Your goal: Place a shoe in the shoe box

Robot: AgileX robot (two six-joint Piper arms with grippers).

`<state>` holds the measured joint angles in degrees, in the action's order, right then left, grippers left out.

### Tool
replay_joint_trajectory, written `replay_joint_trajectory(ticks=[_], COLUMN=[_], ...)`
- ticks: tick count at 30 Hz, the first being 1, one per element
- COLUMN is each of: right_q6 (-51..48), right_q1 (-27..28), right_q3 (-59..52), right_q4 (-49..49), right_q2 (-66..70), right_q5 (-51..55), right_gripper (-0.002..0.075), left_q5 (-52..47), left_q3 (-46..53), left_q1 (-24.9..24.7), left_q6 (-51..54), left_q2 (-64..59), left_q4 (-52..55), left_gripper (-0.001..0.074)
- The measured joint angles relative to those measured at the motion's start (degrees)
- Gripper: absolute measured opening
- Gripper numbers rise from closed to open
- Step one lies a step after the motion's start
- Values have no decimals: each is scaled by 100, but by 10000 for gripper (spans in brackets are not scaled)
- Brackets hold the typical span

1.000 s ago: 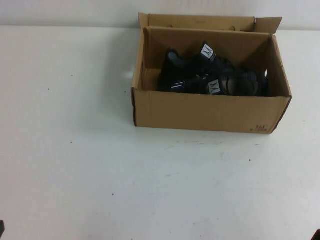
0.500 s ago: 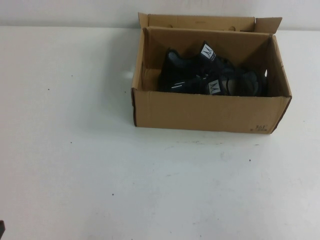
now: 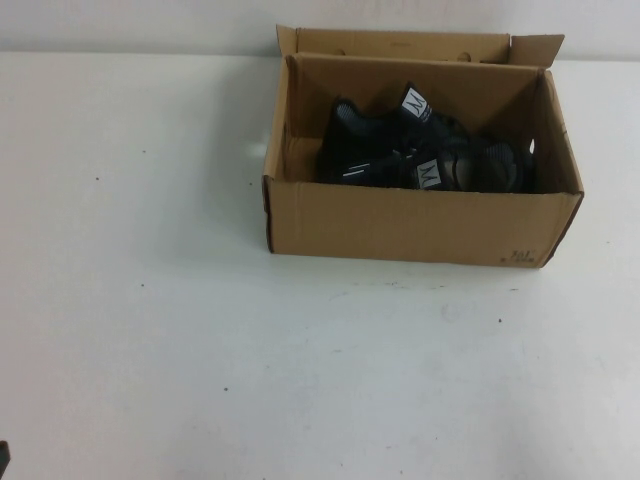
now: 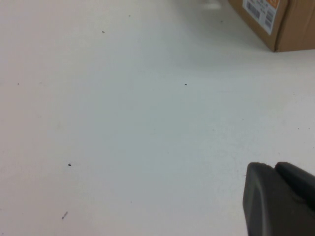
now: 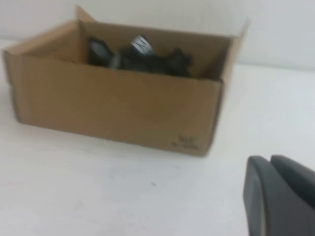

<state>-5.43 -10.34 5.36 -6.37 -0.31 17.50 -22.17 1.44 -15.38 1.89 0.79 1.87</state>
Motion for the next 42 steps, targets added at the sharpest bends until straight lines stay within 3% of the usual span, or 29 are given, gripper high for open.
replay_joint_trajectory(ticks=[4, 8, 18, 42], right_q6=[1934, 2752, 2837, 2882], right_q1=[0, 23, 34, 86], right_q3=[-559, -682, -681, -674], right_q4=[1767, 2300, 2468, 2493], right_q2=[0, 0, -11, -11], right_q5=[-304, -223, 474, 523], right_gripper=[-15, -15, -15, -15], left_q5=[0, 0, 0, 0], left_q3=[0, 0, 0, 0], left_q1=[0, 0, -10, -41], left_q6=[0, 0, 0, 0], left_q2=[0, 0, 0, 0], left_q4=[0, 0, -8, -8], left_gripper=[-1, -1, -1, -1])
